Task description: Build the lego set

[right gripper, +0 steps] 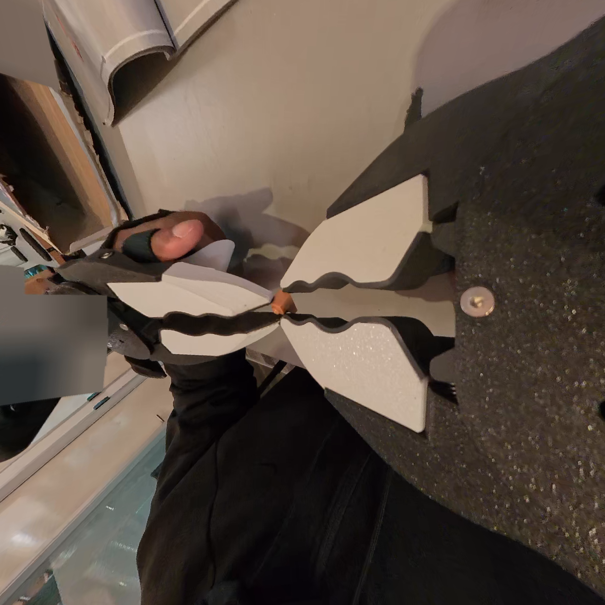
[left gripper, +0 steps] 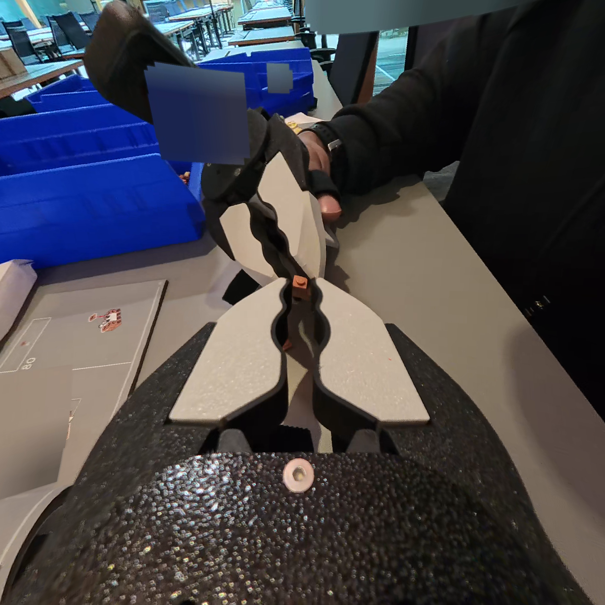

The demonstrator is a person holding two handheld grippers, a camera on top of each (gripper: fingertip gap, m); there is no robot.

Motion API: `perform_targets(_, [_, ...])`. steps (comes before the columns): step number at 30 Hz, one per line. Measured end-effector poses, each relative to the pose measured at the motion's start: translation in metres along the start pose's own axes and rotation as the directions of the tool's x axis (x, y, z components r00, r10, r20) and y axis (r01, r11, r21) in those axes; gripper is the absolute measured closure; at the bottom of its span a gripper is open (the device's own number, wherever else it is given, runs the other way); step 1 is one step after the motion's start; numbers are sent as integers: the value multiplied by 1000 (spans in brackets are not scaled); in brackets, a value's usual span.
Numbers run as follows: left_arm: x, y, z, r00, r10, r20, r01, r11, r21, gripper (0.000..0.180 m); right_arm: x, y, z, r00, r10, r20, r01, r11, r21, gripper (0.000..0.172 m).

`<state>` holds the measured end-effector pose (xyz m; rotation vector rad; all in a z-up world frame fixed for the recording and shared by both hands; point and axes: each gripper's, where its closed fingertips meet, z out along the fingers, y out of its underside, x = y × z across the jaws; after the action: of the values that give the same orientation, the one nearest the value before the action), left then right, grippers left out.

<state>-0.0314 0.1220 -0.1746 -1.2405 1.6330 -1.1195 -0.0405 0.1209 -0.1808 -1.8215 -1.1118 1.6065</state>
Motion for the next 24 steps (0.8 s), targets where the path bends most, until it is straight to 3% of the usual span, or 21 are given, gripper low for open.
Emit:
perform_targets(10, [0,1,2,999,37,20,-37,999,7,173,-1,1,0,1000,8,13,-8,1000,-3,160])
perform_targets(16, [-10,5,0,997,-64,46,65,998,-12,173,13,3,-6,990,-95,-103,91,995,-41,148])
perform_targets(20, [-22,7,-8,982,-172,78,173,985,-14,173,35,10,-14,927,-266,-264,227,959,-167,143])
perform_targets(24, [-29,22,-9,955,-276,109,285,955,-79,173,54,28,-16,811,-483,-329,345,851,-396,144])
